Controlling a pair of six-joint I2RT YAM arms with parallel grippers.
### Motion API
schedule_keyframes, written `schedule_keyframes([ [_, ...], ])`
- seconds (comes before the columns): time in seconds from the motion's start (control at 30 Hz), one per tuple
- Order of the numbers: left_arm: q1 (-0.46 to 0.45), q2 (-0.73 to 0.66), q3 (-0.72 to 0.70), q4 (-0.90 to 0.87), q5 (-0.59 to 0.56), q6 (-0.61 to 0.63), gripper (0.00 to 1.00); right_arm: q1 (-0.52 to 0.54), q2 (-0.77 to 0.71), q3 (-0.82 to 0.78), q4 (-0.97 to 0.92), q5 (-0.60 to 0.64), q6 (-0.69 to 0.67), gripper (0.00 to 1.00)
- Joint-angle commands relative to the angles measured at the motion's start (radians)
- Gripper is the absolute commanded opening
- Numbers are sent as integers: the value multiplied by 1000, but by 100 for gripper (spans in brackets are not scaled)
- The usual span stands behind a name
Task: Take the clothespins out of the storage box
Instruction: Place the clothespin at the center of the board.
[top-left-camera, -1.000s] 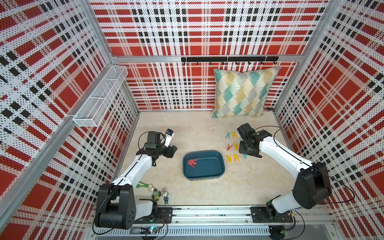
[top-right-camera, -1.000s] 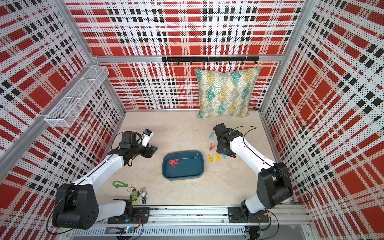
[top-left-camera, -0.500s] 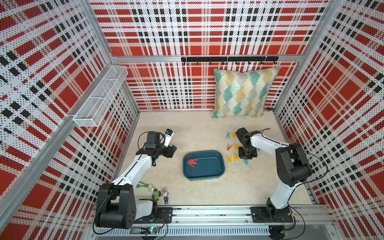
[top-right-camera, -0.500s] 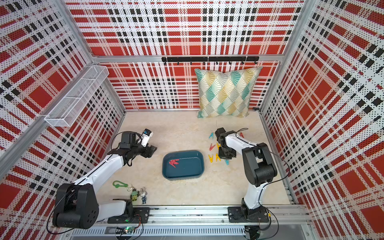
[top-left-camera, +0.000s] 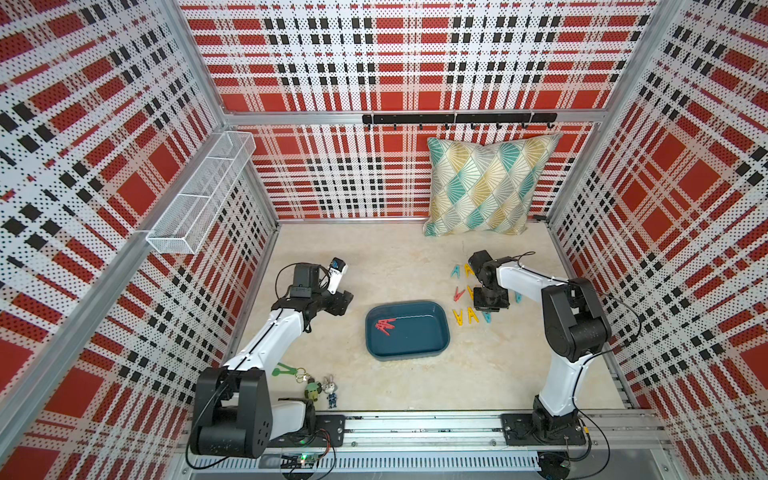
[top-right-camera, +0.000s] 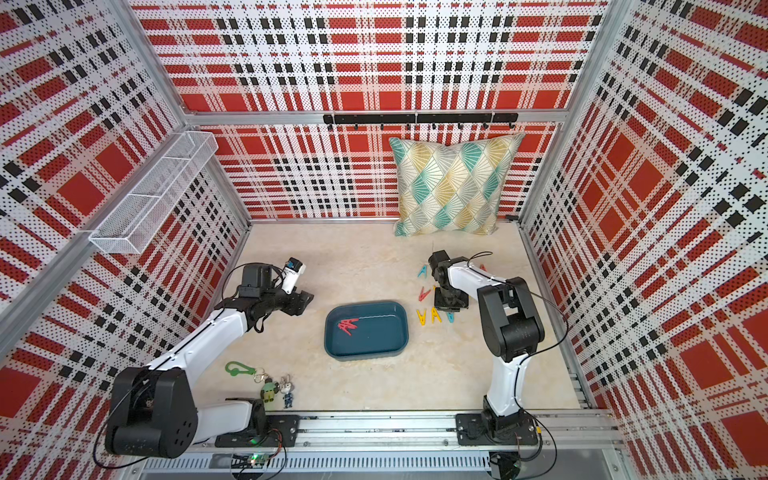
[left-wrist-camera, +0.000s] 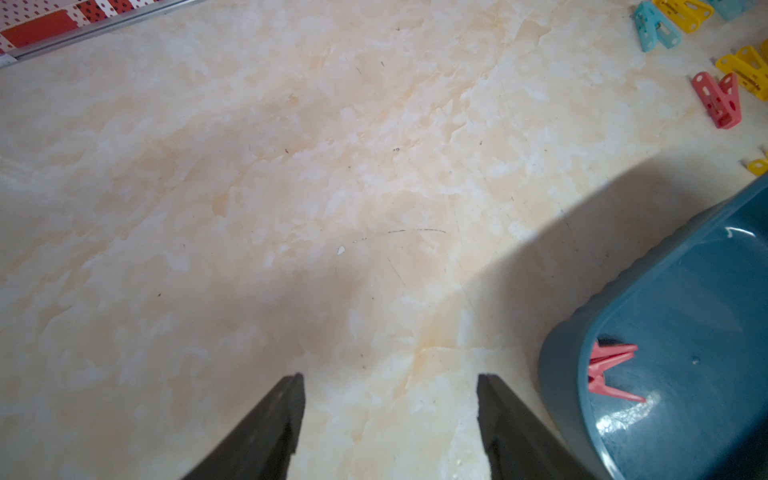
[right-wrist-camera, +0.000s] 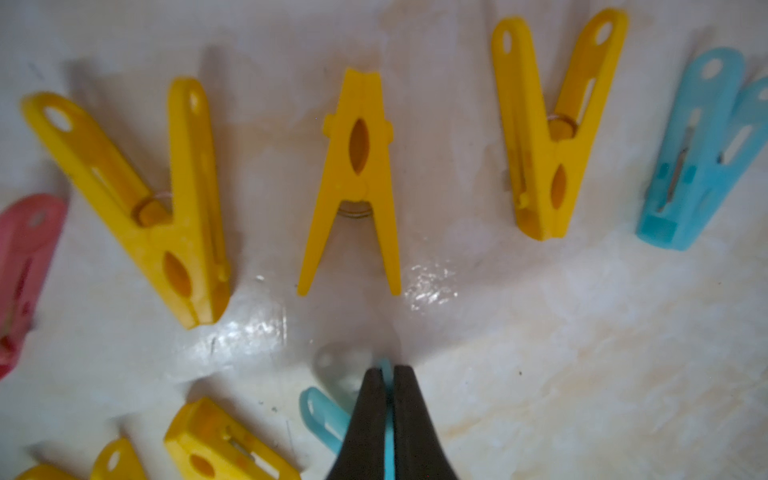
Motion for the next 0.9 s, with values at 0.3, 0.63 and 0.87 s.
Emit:
schedule_keyframes([
  [0.3,7,-1,-7,11,8,6,71,-9,-5,3,8,-49,22,12],
  [0.63,6,-1,-7,10,10,7,71,-9,-114,31,-46,-37,29,30],
  [0.87,5,-4,-7,10,10,9,72,2,-315,10,-20,-134,24,31],
])
